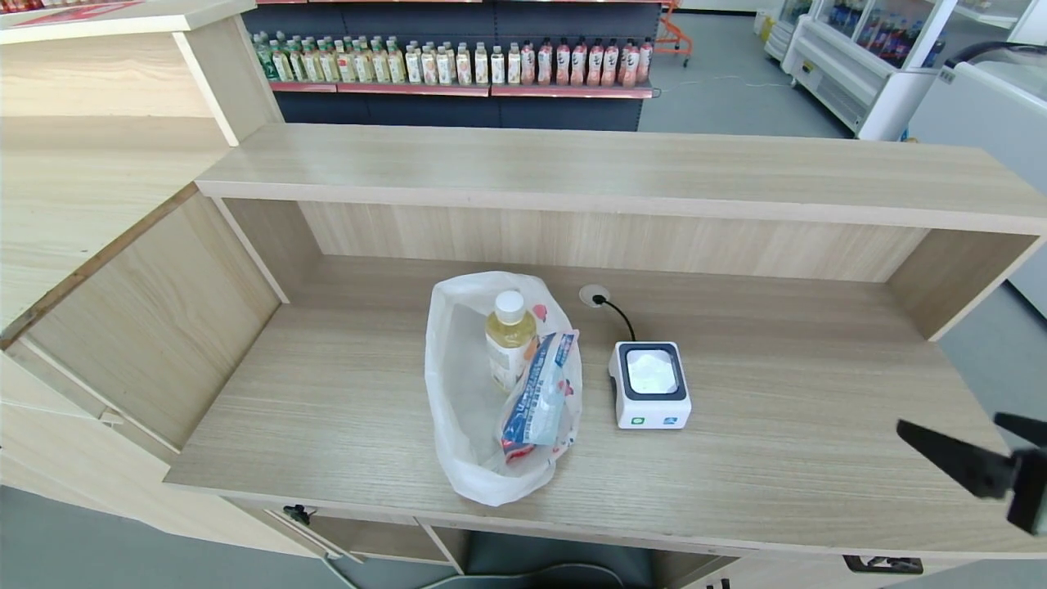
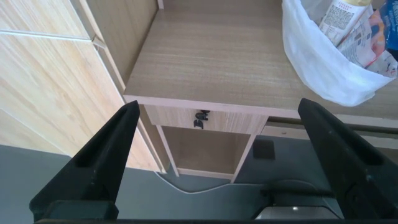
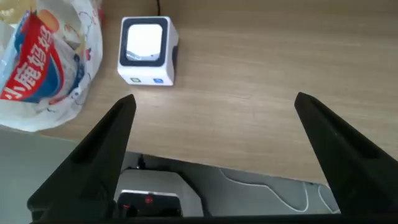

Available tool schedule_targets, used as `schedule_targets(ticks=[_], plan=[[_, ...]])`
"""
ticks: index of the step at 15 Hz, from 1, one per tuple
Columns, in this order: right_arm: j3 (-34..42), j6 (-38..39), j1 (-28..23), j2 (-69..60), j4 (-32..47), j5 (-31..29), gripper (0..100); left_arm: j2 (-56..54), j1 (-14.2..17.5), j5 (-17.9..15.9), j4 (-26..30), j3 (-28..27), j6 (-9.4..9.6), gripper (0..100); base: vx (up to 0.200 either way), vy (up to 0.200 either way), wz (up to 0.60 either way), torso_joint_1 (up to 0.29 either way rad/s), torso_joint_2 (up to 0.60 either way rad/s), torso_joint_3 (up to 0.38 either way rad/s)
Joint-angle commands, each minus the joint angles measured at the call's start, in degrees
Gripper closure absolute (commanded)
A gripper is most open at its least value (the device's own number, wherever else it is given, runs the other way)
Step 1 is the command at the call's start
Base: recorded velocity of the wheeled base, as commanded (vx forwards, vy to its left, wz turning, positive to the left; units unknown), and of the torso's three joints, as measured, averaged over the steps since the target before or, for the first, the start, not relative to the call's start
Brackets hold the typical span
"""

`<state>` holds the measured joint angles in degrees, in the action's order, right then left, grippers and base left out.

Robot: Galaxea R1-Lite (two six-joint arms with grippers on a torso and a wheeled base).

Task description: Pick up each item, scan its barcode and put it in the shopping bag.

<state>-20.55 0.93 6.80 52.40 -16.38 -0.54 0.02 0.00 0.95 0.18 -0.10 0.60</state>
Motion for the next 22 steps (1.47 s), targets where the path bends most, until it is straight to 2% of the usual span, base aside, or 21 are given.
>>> schedule_targets(ticks=[1, 3, 5, 22], plan=[[20.03, -5.76, -7.07, -29.54, 3.11, 0.54, 0, -0.02, 0.0, 0.02, -0.01, 0.01, 0.02, 0, 0.0, 0.0, 0.0, 0.0, 0.0, 0.0], [20.55, -5.76, -7.77, -41.76, 12.52, 0.62, 0, -0.02, 0.09, 0.02, -0.01, 0.01, 0.02, 0, 0.0, 0.0, 0.0, 0.0, 0.0, 0.0], [20.55, -5.58, -7.59, -50.55, 16.65, 0.62, 0, -0.02, 0.0, 0.02, -0.01, 0.01, 0.02, 0, 0.0, 0.0, 0.0, 0.0, 0.0, 0.0], [20.47, -5.5, -6.8, -52.4, 16.82, 1.06, 0, -0.02, 0.0, 0.02, -0.01, 0.01, -0.25, 0, 0.0, 0.0, 0.0, 0.0, 0.0, 0.0]])
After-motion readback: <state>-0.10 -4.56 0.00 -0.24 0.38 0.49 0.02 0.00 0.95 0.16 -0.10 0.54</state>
